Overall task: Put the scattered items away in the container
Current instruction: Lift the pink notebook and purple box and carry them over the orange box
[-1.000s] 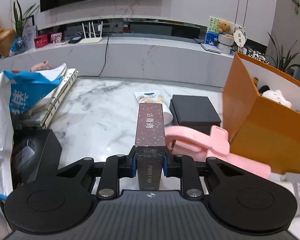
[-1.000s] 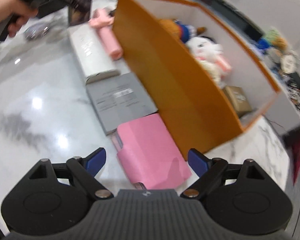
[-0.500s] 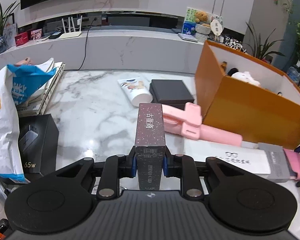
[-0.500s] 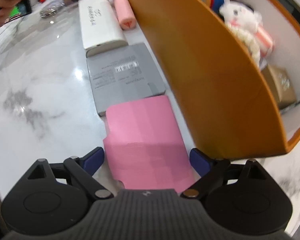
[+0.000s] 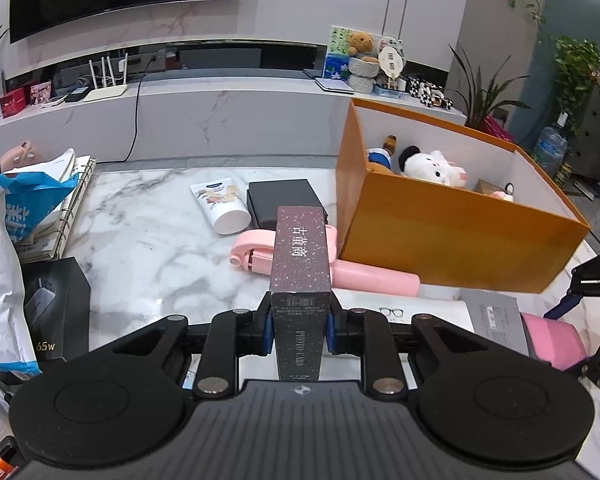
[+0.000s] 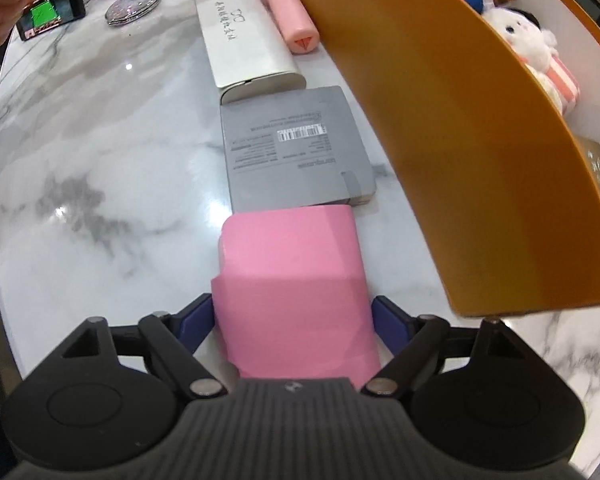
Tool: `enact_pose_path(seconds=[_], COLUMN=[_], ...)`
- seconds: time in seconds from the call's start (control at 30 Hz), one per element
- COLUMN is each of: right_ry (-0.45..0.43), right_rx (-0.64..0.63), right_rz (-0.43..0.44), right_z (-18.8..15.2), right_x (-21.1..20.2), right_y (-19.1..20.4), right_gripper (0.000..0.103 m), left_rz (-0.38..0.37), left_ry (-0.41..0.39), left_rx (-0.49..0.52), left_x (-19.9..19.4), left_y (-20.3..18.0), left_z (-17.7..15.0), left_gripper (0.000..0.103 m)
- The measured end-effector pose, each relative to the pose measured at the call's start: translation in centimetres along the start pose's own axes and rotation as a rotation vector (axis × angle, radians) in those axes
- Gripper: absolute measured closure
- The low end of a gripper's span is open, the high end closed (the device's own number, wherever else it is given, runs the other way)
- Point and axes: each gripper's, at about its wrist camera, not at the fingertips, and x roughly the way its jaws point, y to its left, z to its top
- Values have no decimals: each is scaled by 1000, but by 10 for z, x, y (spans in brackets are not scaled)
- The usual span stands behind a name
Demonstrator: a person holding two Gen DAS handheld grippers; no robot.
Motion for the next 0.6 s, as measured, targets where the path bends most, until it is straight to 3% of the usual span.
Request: enact_pose_path(seconds=[0.2,0.43,0.6], right_ry=[37,2,-41], right_rx=[32,63,63], right_rz=[1,-55,-121], right_z=[-3,7,13], right_x=[-7,-37,-80], right_y=[6,17,21], right_gripper=[20,21,21], left_rz=[-13,-23,-43], left_ry=[-3,-39,-75], left_rx=[8,40,83], left_x=[-13,-39,-59], left_y=[-2,-14,-30], left_z=[1,9,25], left_gripper=[76,76,76])
